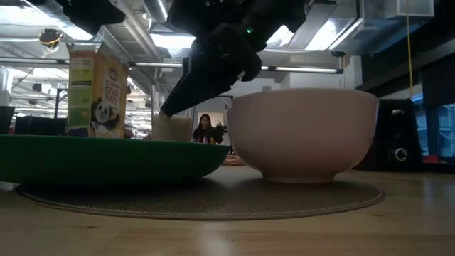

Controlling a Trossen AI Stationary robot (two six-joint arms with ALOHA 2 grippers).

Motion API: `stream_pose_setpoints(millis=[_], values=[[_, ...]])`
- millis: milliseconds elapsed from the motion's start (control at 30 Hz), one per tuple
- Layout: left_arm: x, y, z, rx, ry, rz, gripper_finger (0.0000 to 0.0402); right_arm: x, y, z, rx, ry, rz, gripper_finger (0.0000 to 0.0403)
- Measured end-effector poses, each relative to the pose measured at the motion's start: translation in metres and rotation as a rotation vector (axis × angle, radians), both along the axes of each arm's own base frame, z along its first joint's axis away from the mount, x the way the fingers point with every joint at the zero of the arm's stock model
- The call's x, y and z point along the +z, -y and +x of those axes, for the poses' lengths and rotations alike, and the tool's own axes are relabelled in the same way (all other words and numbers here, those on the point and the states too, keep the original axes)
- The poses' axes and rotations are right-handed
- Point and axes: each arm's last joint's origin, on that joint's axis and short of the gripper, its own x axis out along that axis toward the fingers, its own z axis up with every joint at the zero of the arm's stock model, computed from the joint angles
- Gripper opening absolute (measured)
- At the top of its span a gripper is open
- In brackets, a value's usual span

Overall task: Arrange a breakfast setting
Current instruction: Put the toasted bagel on top of green plate

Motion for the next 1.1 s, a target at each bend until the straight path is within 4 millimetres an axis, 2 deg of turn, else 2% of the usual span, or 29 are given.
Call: stream_pose_setpoints(millis=[100, 267, 467, 533, 867, 1000, 1100], values=[[0.000, -0.004, 0.003, 0.016, -0.003, 0.003, 0.0292, 0.013, 0.005, -0.005, 0.009, 0.007, -0.017, 0.0142], [-0.001, -0.010, 0.007, -0.006, -0.017, -0.006, 0.0292, 0.055, 0.013, -0.019, 0.019, 0.080, -0.060, 0.0143], [0.000, -0.018, 0.012, -0.003, -0.015, 0.035, 0.0292, 0.083, 0.023, -0.031, 0.058, 0.125, -0.078, 0.0141], [0.000, -0.022, 0.014, 0.007, -0.008, 0.054, 0.0292, 0.083, 0.024, -0.030, 0.086, 0.136, -0.049, 0.0141], [-0.002, -0.039, 0.022, 0.076, -0.022, 0.081, 0.0292, 0.051, 0.021, -0.013, 0.093, 0.113, -0.080, 0.0140], [-0.004, -0.036, 0.022, 0.043, -0.042, 0.069, 0.0292, 0.051, 0.022, -0.012, 0.081, 0.119, -0.089, 0.0141], [-0.004, -0.035, 0.021, 0.045, -0.047, 0.049, 0.0292, 0.059, 0.026, -0.016, 0.069, 0.119, -0.091, 0.0141]])
